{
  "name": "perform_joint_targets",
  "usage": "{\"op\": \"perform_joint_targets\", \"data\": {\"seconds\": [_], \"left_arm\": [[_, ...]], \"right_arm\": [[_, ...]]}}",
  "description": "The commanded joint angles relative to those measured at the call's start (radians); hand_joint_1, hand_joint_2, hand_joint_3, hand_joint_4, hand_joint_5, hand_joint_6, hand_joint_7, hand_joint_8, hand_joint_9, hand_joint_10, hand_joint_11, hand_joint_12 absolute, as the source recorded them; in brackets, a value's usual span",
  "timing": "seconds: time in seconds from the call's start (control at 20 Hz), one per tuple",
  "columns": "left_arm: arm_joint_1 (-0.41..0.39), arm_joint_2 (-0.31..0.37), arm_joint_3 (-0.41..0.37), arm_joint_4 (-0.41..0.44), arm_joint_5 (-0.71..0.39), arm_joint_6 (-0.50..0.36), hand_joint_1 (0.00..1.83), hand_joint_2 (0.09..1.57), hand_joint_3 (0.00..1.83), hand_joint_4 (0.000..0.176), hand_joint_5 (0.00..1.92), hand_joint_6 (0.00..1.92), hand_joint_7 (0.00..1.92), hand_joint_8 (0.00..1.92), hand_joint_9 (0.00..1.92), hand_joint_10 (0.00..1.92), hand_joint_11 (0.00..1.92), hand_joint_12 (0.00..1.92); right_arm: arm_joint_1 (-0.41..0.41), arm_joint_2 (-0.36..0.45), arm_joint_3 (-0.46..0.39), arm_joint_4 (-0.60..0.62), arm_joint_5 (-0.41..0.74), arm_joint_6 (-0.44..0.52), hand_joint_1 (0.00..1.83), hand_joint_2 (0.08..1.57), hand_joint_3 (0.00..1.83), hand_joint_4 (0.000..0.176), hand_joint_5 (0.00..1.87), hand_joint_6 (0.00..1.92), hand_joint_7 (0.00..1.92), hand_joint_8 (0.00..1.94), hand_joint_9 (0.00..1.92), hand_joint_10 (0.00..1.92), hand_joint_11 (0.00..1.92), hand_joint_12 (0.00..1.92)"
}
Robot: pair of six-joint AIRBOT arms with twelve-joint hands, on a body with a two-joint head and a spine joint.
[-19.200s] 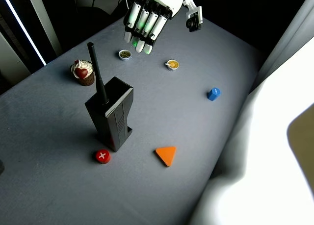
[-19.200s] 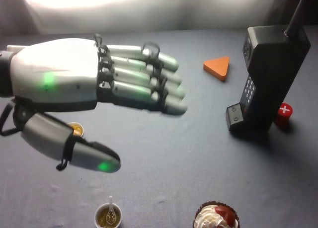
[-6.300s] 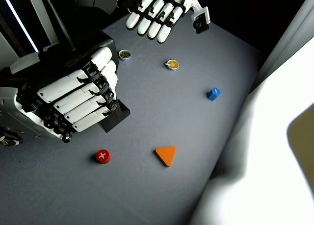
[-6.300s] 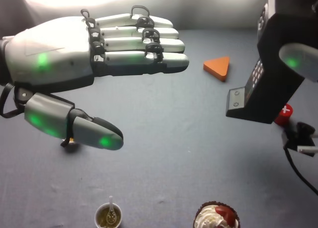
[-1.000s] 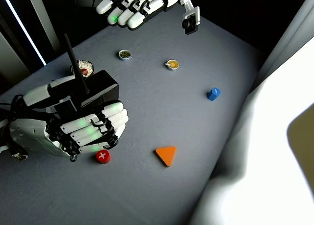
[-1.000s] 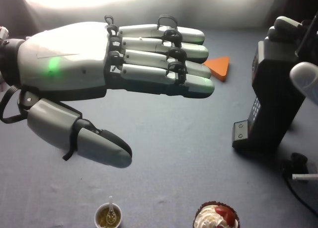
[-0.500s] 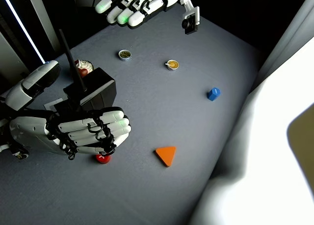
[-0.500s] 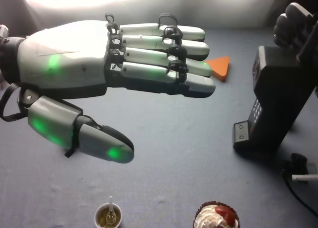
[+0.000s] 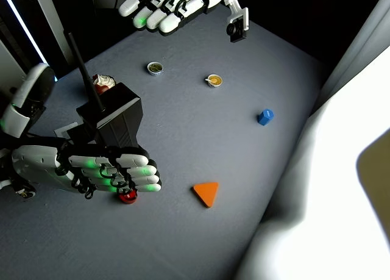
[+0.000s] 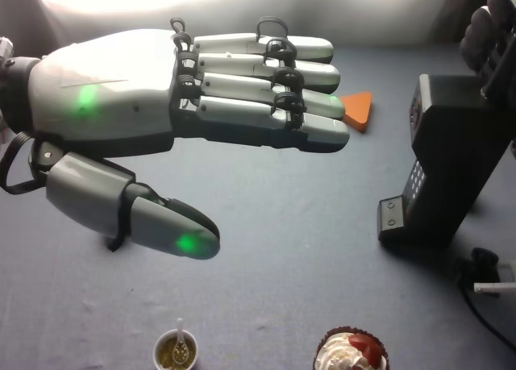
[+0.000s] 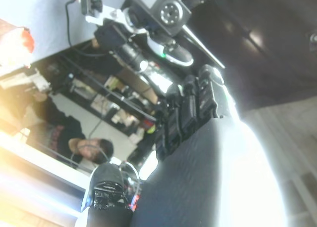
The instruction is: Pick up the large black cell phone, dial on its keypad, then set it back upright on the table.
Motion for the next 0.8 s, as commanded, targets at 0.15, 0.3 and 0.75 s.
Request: {"op": "perform_joint_targets", "data": {"seconds": [0.15,0.3,0.75], "left_arm": [[-0.022,0.005,-0.004,-0.088,-0.077,-0.006,0.0,1.24,0.0,0.041,0.19,0.0,0.23,0.0,0.08,0.0,0.0,0.0],[-0.023,0.005,-0.007,-0.088,-0.076,-0.006,0.0,1.25,0.0,0.029,0.19,0.0,0.24,0.0,0.1,0.01,0.03,0.02],[-0.023,0.006,-0.007,-0.088,-0.075,-0.006,0.0,1.19,0.0,0.032,0.2,0.0,0.24,0.0,0.1,0.0,0.02,0.02]], "right_arm": [[0.01,0.027,-0.002,-0.012,0.122,0.01,0.0,0.84,0.0,0.085,0.0,0.0,0.0,0.0,0.0,0.0,0.0,0.0],[0.011,0.044,-0.006,-0.021,0.122,0.016,0.0,0.83,0.0,0.09,0.0,0.0,0.0,0.0,0.0,0.0,0.0,0.0],[0.026,0.13,-0.051,-0.05,0.122,0.029,0.0,0.86,0.0,0.066,0.0,0.0,0.0,0.0,0.0,0.0,0.01,0.0]]}}
